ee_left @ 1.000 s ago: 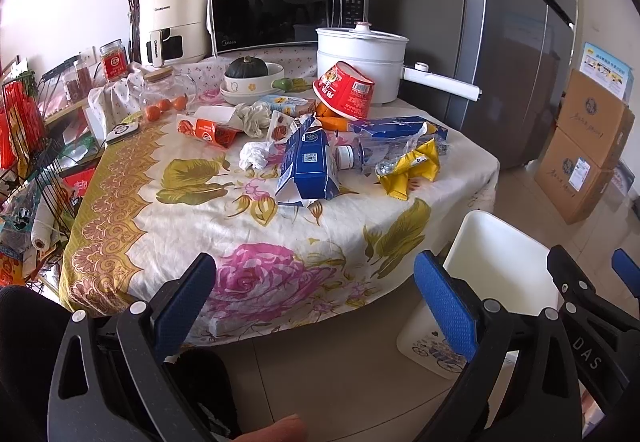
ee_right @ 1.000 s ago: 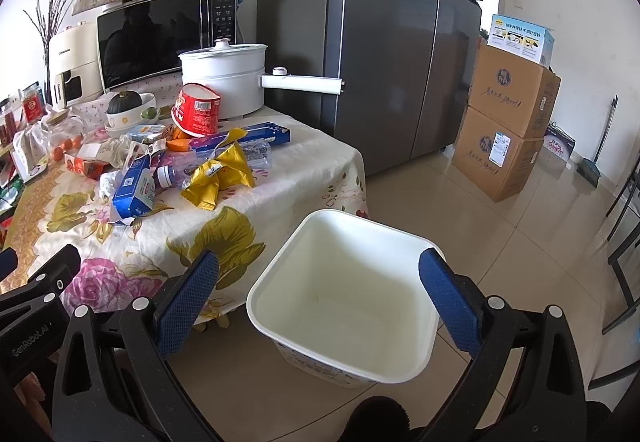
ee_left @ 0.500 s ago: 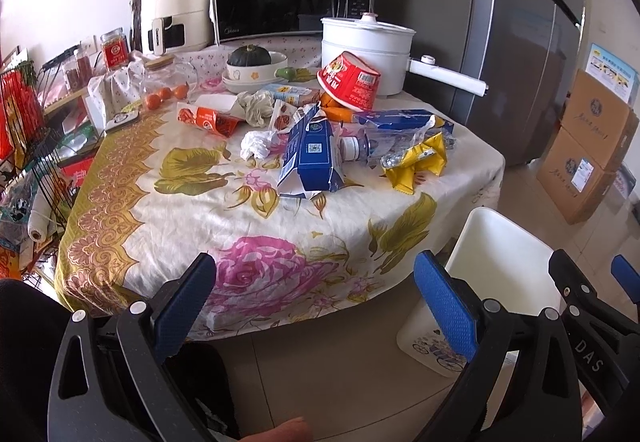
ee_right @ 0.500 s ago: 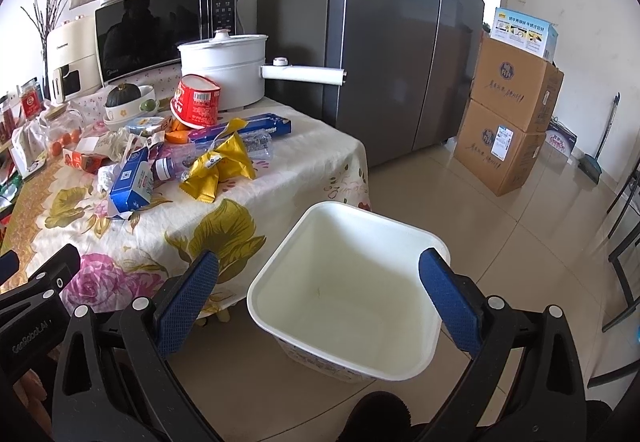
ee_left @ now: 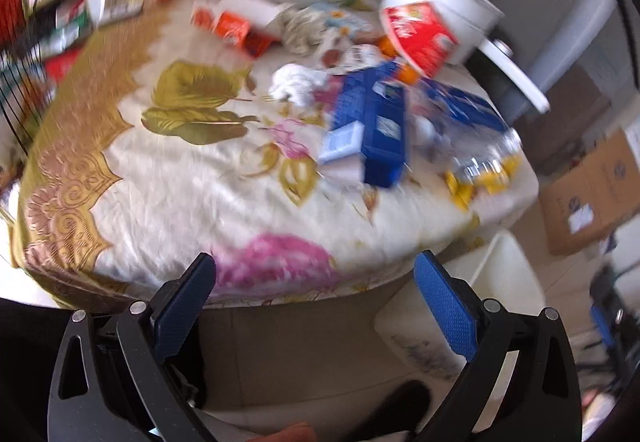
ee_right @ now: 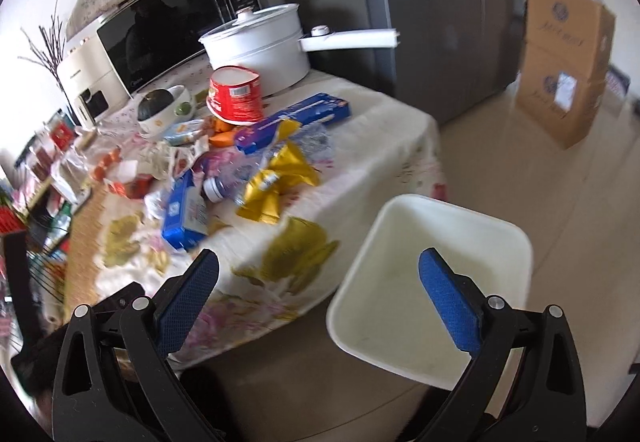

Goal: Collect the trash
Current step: 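Grasp the orange-and-white snack box with the left gripper while the right grasps the blue carton, then drop the blue carton into the white bin with the right gripper while the left drops the snack box, then reach the left gripper to the white tissue and grasp it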

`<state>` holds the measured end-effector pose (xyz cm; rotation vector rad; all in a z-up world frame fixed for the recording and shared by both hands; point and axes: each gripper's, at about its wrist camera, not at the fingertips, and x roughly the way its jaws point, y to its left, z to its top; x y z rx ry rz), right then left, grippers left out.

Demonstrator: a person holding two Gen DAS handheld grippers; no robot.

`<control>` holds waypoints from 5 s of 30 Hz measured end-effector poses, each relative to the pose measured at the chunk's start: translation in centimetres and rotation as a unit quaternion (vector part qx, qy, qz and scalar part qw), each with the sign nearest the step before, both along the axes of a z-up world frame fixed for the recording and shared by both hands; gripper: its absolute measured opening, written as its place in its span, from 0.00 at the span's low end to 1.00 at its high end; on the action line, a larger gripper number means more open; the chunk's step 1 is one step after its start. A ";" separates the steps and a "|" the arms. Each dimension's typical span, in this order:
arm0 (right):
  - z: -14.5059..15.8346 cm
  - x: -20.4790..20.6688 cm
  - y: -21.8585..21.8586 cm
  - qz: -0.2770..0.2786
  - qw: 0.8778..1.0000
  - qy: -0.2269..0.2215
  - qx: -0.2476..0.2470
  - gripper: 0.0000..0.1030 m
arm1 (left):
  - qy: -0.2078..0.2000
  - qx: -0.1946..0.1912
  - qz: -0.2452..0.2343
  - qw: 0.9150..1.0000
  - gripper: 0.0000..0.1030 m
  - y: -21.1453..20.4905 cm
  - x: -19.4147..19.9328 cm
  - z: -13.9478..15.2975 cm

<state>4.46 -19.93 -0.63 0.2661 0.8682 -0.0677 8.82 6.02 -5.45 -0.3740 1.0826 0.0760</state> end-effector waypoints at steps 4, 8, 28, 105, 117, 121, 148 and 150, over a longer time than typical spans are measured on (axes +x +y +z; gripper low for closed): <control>0.4 2.7 0.4 0.006 1.000 0.002 -0.011 0.93 | 0.003 -0.028 0.055 0.998 0.94 4.5 4.0 1.4; -0.6 5.2 0.5 0.016 1.000 0.014 -0.010 0.93 | -0.074 -0.078 0.087 0.990 0.94 9.7 9.1 5.2; -4.4 9.1 1.3 0.055 0.994 0.029 0.088 0.93 | -0.018 -0.258 0.199 0.945 0.37 18.0 20.7 -6.5; -7.8 -0.2 -12.1 -0.151 0.981 0.092 -0.079 0.76 | -0.123 -0.151 -0.323 0.926 0.30 -14.9 3.5 4.2; -2.0 -2.2 -17.8 -0.290 0.944 -0.025 -0.156 0.93 | -0.077 -0.139 -0.400 0.903 0.39 -23.4 3.1 0.9; -2.4 -2.3 -17.9 -0.283 0.946 -0.019 -0.155 0.93 | -0.085 -0.125 -0.400 0.904 0.49 -25.0 3.1 0.8; -1.5 1.3 -10.7 -0.172 0.973 -0.025 -0.150 0.93 | -0.163 0.016 -0.268 0.949 0.80 -16.8 5.2 3.5; -1.4 2.1 -9.6 -0.156 0.976 -0.026 -0.149 0.93 | -0.158 0.016 -0.257 0.953 0.80 -15.9 5.6 3.5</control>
